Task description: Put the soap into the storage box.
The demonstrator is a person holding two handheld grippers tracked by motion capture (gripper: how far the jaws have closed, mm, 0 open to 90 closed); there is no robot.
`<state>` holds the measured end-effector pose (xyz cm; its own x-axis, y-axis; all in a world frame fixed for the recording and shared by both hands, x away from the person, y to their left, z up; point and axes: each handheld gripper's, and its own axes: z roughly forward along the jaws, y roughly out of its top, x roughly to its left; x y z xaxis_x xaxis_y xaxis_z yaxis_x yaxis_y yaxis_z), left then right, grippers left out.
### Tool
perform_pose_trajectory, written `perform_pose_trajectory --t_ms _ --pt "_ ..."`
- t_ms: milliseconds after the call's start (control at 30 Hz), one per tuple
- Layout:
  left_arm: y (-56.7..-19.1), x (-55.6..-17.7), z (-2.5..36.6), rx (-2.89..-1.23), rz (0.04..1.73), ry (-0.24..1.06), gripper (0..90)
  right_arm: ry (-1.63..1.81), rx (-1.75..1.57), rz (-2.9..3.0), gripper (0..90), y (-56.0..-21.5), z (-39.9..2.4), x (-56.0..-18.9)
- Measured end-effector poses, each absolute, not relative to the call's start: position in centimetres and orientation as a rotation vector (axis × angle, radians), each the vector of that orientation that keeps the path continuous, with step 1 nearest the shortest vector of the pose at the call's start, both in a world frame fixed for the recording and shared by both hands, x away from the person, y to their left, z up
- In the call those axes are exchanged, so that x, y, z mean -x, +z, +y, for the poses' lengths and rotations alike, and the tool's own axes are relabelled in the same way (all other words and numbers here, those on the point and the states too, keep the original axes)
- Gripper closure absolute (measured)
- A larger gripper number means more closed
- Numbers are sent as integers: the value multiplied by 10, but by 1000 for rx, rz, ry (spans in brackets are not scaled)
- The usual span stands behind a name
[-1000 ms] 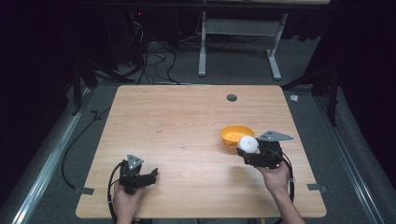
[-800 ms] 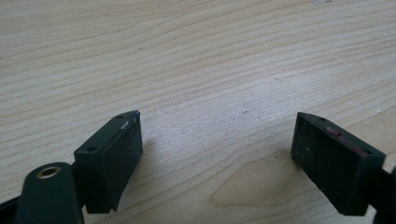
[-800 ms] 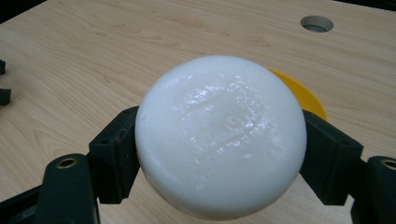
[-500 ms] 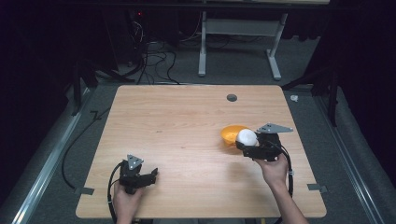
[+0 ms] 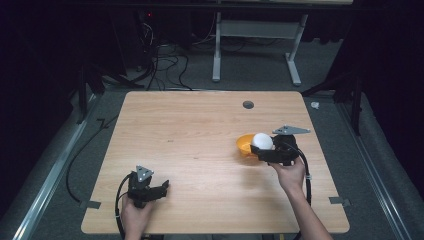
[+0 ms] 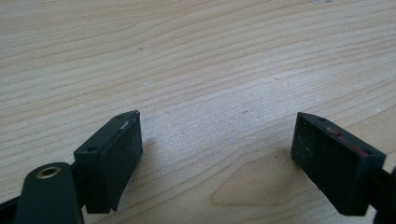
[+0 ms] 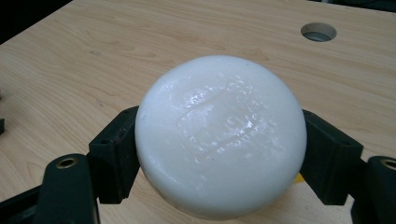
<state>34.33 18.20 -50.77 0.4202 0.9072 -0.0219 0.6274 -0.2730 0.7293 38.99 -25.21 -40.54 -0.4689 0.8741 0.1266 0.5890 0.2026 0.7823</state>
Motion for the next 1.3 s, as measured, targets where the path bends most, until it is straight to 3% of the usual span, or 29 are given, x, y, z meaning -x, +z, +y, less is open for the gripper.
perform_pose_trajectory --t_ms 1300 --pt "-508 -343 182 -2007 1295 534 169 902 -1522 2136 245 -444 -237 -441"
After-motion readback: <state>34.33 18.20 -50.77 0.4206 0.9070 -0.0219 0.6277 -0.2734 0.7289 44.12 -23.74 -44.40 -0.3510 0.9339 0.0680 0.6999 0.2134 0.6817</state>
